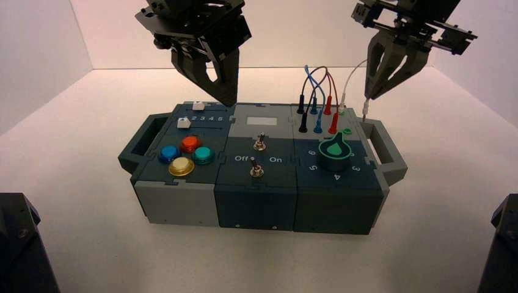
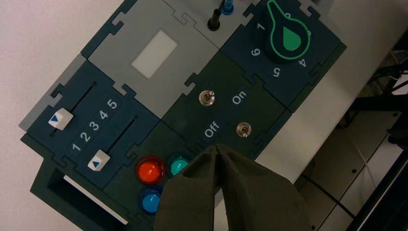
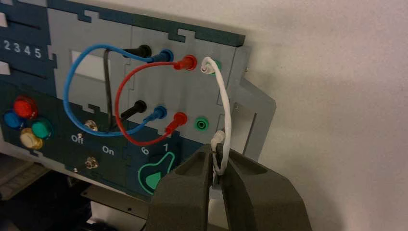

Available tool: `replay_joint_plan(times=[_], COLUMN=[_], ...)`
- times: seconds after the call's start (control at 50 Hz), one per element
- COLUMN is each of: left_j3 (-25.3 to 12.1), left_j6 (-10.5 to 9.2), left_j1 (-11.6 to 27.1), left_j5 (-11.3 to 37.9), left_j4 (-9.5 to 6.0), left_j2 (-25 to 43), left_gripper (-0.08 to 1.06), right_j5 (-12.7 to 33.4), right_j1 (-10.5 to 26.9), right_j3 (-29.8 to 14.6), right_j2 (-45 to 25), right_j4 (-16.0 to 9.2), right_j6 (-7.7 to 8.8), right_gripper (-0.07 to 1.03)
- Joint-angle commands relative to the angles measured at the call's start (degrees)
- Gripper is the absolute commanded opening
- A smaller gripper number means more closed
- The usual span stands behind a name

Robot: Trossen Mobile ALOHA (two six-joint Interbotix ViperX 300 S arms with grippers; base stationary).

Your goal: Pull the white wire.

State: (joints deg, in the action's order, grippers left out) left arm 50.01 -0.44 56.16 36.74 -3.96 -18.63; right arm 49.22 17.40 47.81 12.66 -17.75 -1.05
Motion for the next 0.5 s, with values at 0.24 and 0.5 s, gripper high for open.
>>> replay_joint_plan(times=[0.24,0.5], left_j3=[-1.58,-1.58], left_j6=[0.09,0.09], left_j1=[0.18,0.09], left_j5=[-0.26,-0.09], left_j4=[0.26,0.26], left_j2=[-0.79,-0.97], left_gripper=[-0.03,-0.03], right_j5=[0.88,2.29], right_j1=[0.0,0.09], right_j3=[-0.44,0.97], right_j2=[0.88,4.57], right_j4=[-0.88,-3.69], right_j6=[-0.26,0.0], right_gripper=[0.2,0.2])
